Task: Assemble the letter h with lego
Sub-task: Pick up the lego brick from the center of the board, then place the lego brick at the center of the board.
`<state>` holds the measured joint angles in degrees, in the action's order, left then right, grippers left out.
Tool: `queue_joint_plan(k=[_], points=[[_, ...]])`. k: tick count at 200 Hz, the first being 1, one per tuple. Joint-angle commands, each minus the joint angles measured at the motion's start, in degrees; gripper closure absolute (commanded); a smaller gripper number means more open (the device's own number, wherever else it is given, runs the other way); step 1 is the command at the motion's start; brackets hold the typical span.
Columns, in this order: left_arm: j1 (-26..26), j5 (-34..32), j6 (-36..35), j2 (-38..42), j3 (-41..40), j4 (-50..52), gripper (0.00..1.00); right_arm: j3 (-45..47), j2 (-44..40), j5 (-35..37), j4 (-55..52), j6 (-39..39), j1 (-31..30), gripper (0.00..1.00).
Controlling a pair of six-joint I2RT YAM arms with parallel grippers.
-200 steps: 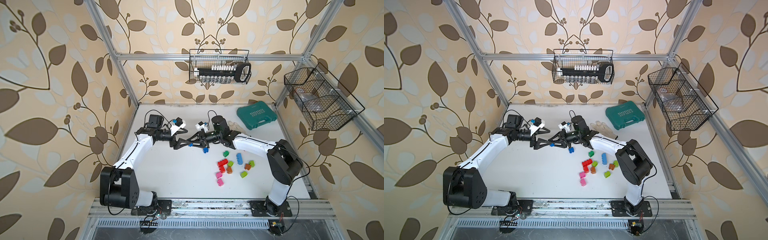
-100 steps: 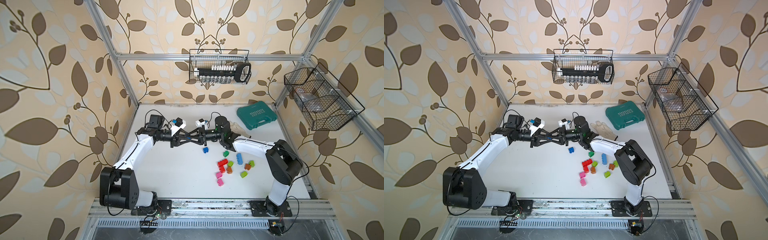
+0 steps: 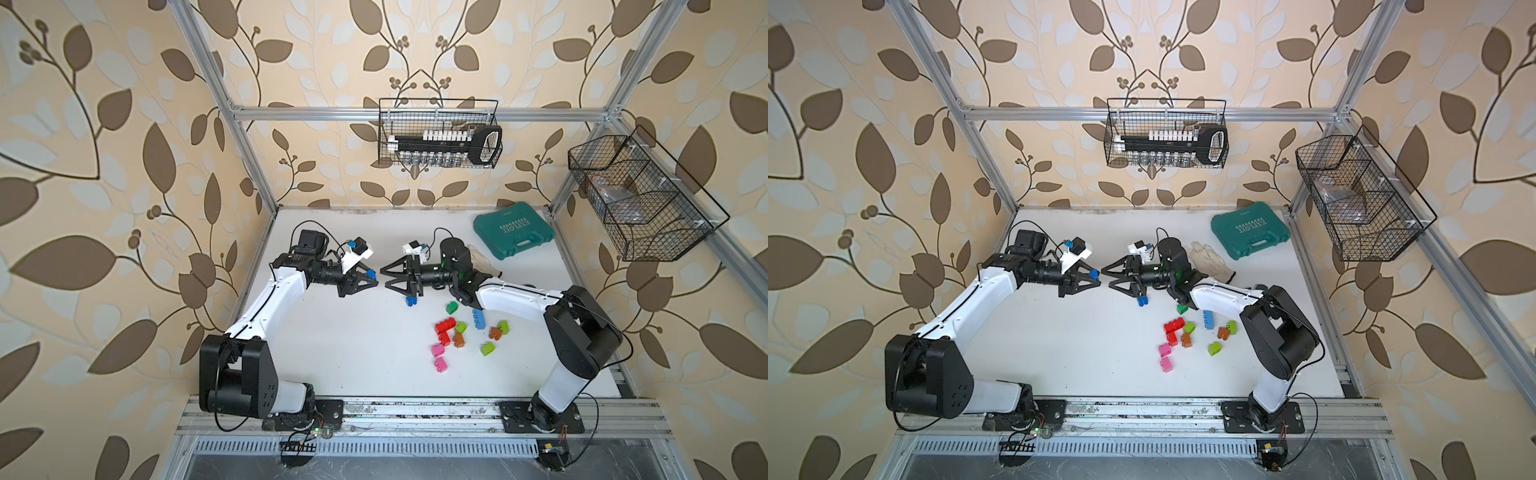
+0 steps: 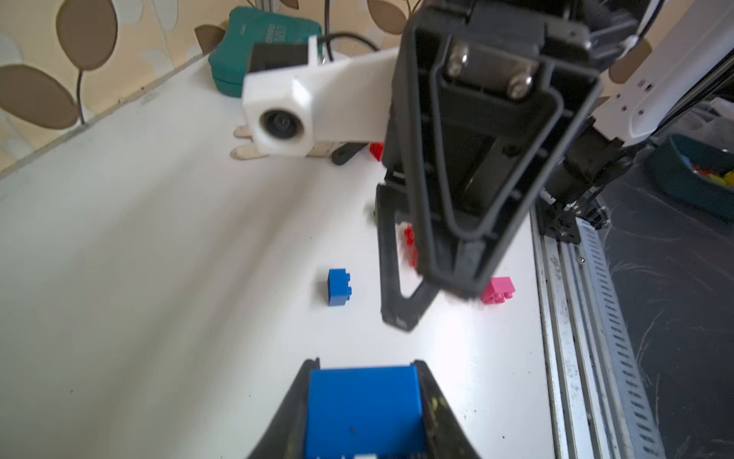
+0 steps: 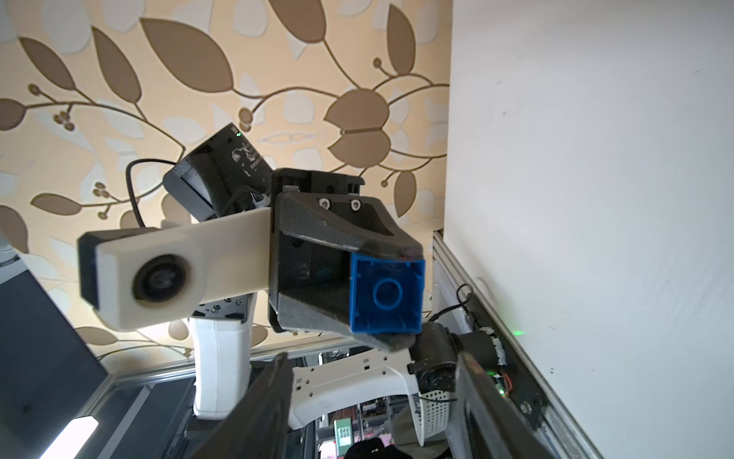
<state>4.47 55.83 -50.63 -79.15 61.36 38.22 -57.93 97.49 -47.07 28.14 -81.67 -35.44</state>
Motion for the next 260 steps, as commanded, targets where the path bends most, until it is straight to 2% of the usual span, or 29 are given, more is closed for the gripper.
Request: queue_joint_plan(k=[1,26,46,64,84,104,127,152,181,203,209,220,225,260], points=[[0.0,-7.4,-7.0,2.6,-0.9,7.3,0.84,1.8,-5.0,4.3,-13.8,11.2,1.9,0.38],[0.6,-15.8,-12.6,3.2,-3.0,11.5,0.83,0.0,-10.6,14.7,-37.6,25.4,4.7,0.37],[3.3,-24.7,-16.5,2.9,-5.4,13.1,0.82,-1.0,-15.0,25.4,-49.9,34.6,6.0,0.37],[7.1,-33.6,-17.6,2.8,-7.9,13.0,0.83,-0.6,-18.4,34.3,-55.4,39.1,6.1,0.36],[10.8,-39.1,-17.9,1.7,-9.8,12.6,0.83,-0.8,-19.8,41.1,-59.4,42.1,6.3,0.36],[15.5,-46.7,-16.7,-0.8,-11.5,10.0,0.83,-1.4,-19.8,45.4,-62.2,44.2,6.3,0.36],[19.9,-53.3,-15.1,-6.2,-12.7,6.7,0.84,-2.0,-19.0,46.3,-63.7,45.3,6.2,0.36],[21.0,-54.4,-11.7,-10.7,-9.4,7.9,0.81,-0.8,-18.7,45.8,-62.9,44.9,6.0,0.36],[22.6,-56.3,-12.8,-14.1,-10.0,4.7,0.81,-1.3,-16.6,45.7,-62.7,45.4,4.7,0.36],[23.1,-56.4,-11.1,-16.6,-8.1,5.1,0.79,-3.3,-14.0,46.2,-63.2,46.3,3.3,0.36],[23.1,-56.0,-10.9,-16.7,-7.8,5.4,0.74,-4.1,-13.3,46.1,-63.4,46.7,2.8,0.36],[23.2,-55.0,-11.0,-16.5,-7.3,5.9,0.56,-5.8,-11.5,46.4,-64.4,47.5,2.0,0.35],[23.2,-54.2,-11.0,-16.1,-6.9,6.6,0.51,-6.6,-10.7,46.7,-64.8,47.8,1.6,0.35],[23.0,-47.3,-10.6,-9.7,-5.9,8.2,0.33,-10.1,-4.6,46.0,-61.7,52.1,-2.1,0.35]])
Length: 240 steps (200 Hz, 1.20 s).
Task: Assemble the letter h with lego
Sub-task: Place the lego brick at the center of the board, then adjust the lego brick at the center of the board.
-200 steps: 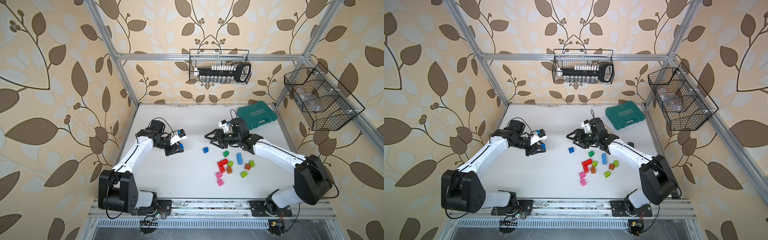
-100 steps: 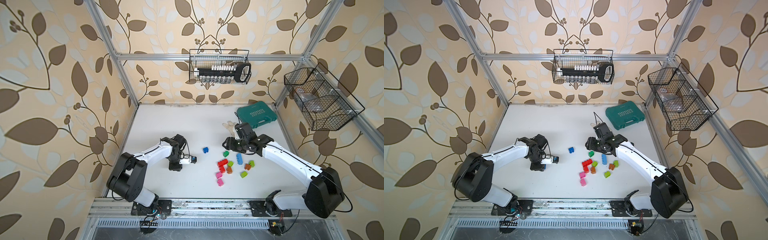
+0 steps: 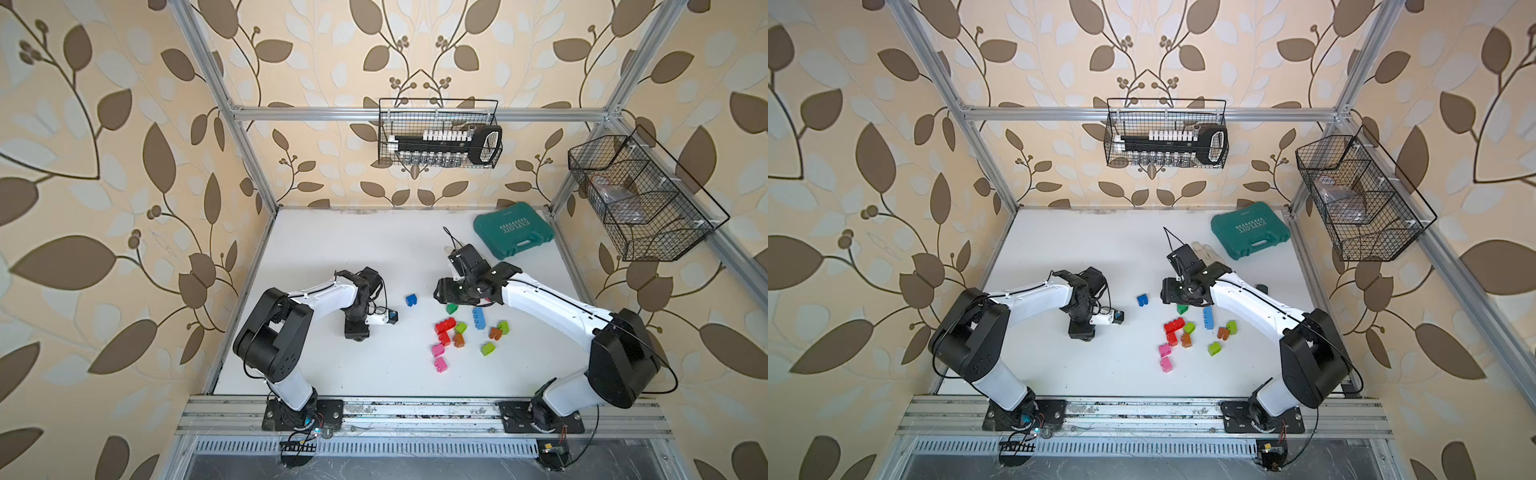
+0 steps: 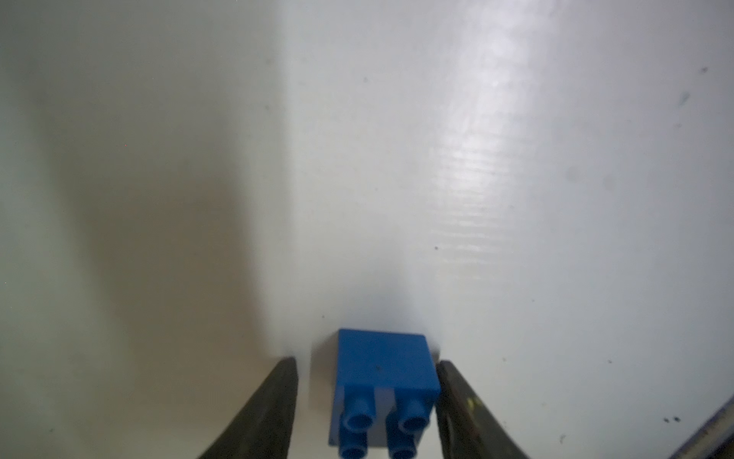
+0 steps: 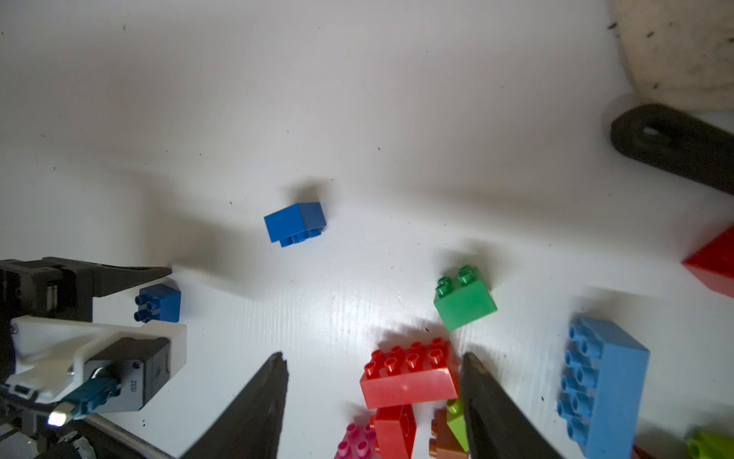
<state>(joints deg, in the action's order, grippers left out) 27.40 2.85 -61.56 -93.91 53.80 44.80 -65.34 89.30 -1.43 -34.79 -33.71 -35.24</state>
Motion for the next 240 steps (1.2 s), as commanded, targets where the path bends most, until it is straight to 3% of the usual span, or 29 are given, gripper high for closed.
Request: queue_joint_plan(k=[1,23,71,98,174,240], points=[[0.1,5.9,0.3,5.2,1.7,1.6,0.32,-2.7,3.8,0.4,1.4,4.4,-2.4,0.35],[-1.6,9.6,1.5,8.5,3.5,3.9,0.3,-4.5,7.6,1.0,4.6,7.9,-4.7,0.35],[-15.4,29.8,5.2,14.5,8.6,10.7,0.25,-10.1,17.5,3.0,6.9,11.5,-7.8,0.35],[-20.1,36.5,8.7,17.4,7.1,8.6,0.22,-13.5,22.9,6.2,5.3,11.7,-8.3,0.39],[-22.7,39.2,15.7,18.9,3.5,1.1,0.22,-14.7,27.1,10.6,7.4,11.1,-9.2,0.54],[-23.7,38.9,16.4,19.9,2.8,0.7,0.22,-17.4,27.7,10.1,4.0,9.7,-9.2,0.7]])
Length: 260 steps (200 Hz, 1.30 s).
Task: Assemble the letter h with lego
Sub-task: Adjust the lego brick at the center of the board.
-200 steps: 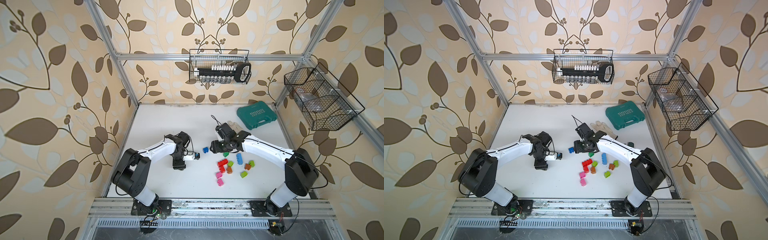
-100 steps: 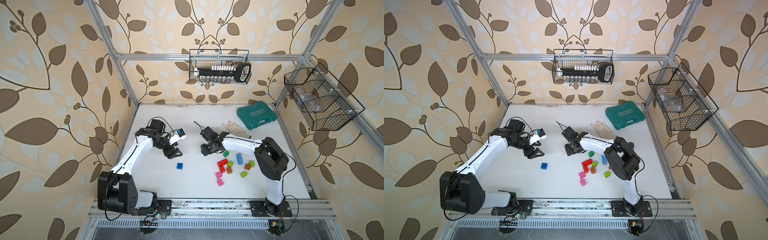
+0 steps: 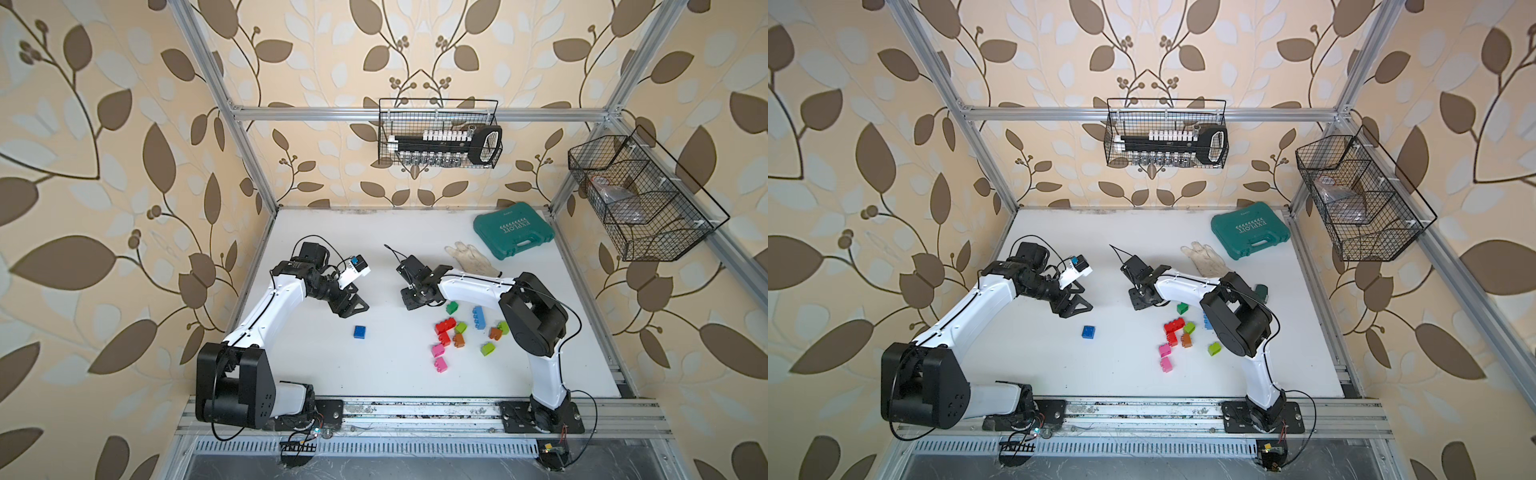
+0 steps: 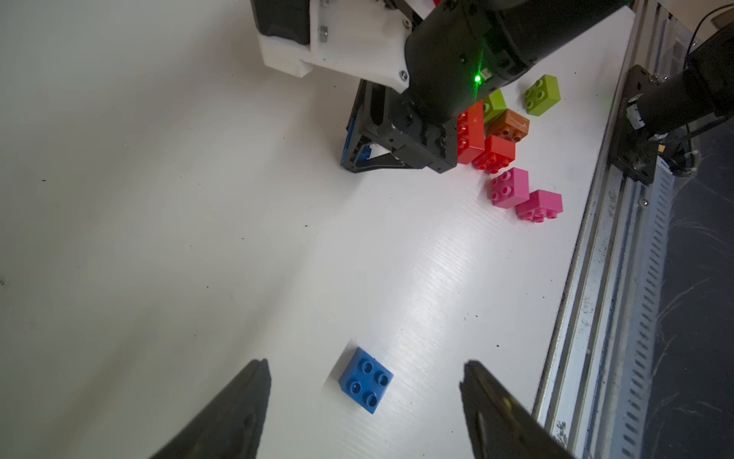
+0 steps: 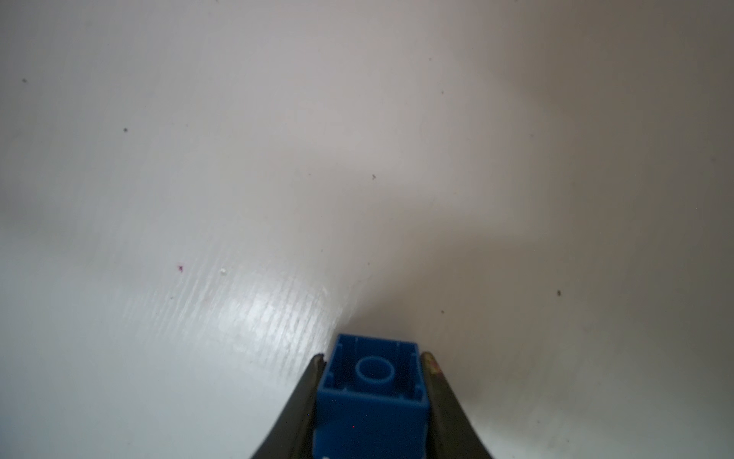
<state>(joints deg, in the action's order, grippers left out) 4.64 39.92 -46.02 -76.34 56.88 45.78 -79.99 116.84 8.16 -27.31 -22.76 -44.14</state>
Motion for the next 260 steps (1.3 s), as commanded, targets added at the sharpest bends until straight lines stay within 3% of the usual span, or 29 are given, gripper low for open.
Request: queue_joint_plan(k=[1,22,52,77,130,180,246,260], points=[[-1.0,1.8,0.8,2.3,-0.2,-0.3,0.22,-2.9,0.1,0.4,-3.9,-1.4,-0.3,0.7],[-1.2,1.7,0.6,2.3,-0.5,-0.4,0.22,-6.0,-2.6,-3.0,-15.8,-5.1,-0.3,0.7],[-1.2,1.6,0.1,1.7,-0.3,0.1,0.22,-6.8,-7.3,-15.3,-32.1,-6.2,-1.3,0.7],[-1.2,1.8,0.1,0.7,-0.5,-0.6,0.22,-5.7,-8.9,-16.1,-37.0,-6.8,-4.0,0.7],[-1.2,-0.2,0.7,0.6,-1.4,-1.5,0.22,-14.3,3.2,-11.0,-36.6,-6.2,-3.9,0.68],[-1.5,-1.0,0.5,1.5,-2.7,-1.7,0.22,-19.7,10.1,-11.3,-32.1,-6.5,-1.9,0.62],[-1.9,-0.4,0.6,1.0,-2.4,-1.5,0.22,-15.2,1.9,-9.5,-25.5,-6.7,-1.2,0.61],[-1.9,0.2,-0.1,0.9,-2.9,-1.9,0.22,-14.1,0.4,-9.5,-25.9,-6.9,-1.4,0.54]])
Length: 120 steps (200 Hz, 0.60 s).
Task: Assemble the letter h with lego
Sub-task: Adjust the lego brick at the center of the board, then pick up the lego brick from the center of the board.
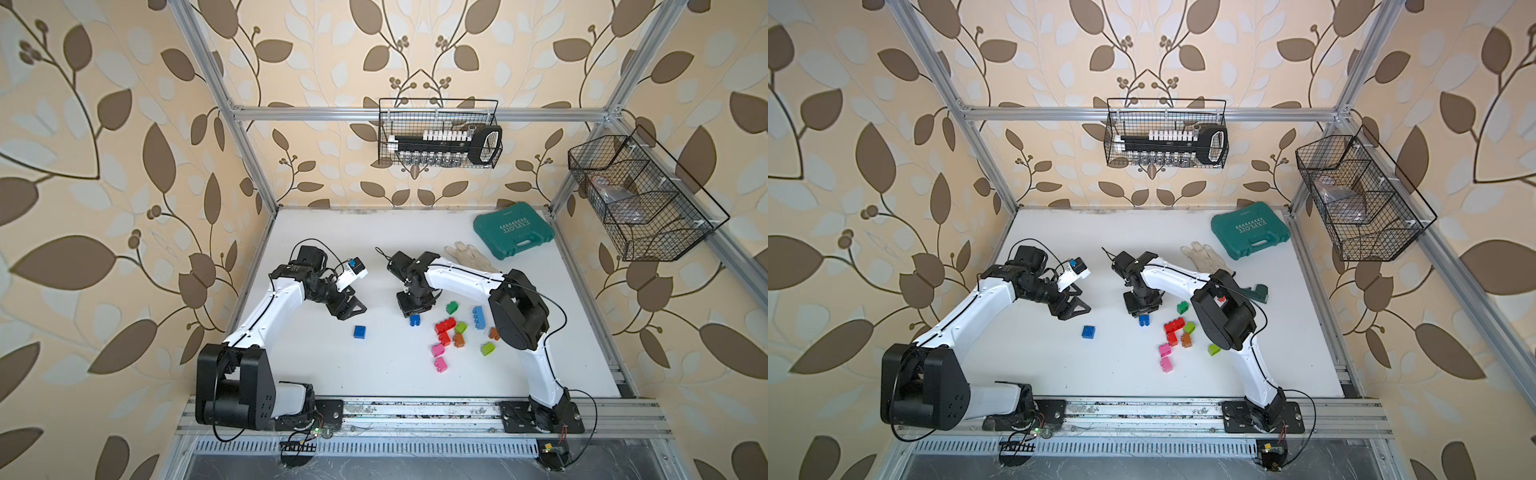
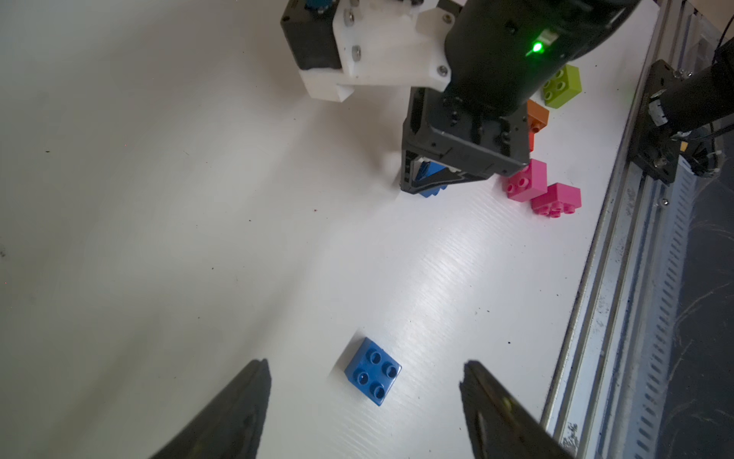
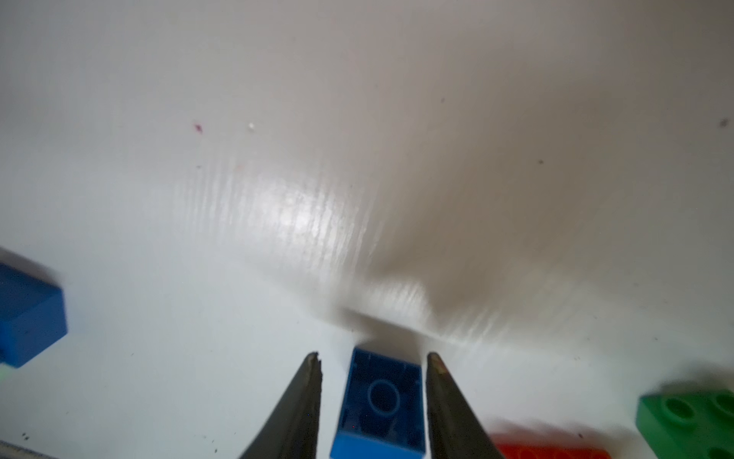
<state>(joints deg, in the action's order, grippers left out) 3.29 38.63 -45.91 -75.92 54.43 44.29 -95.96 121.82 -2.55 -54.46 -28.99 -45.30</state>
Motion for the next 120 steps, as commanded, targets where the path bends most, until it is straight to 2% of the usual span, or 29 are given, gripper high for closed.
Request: queue_joint_plan(k=[1,16,55,88,120], points=[[-0.6,1.5,-0.3,0.5,-0.5,-0.5,0.22,2.0,-4.7,1.2,1.4,-0.7,-0.2,0.53],[-0.6,2.2,-0.9,0.8,-1.1,-1.1,0.21,5.3,-7.6,0.9,2.0,-2.7,-0.1,0.44],[-0.6,2.0,-0.5,0.8,-1.5,-1.9,0.21,9.3,-8.4,-2.0,3.1,-7.9,0.1,0.42],[-0.6,1.6,0.1,1.5,-1.9,-2.5,0.21,7.4,-3.7,-2.2,4.2,-10.9,-0.3,0.44],[-0.5,4.4,0.3,2.8,-3.0,-3.9,0.19,6.9,-1.7,-0.5,4.7,-12.9,-0.4,0.56]])
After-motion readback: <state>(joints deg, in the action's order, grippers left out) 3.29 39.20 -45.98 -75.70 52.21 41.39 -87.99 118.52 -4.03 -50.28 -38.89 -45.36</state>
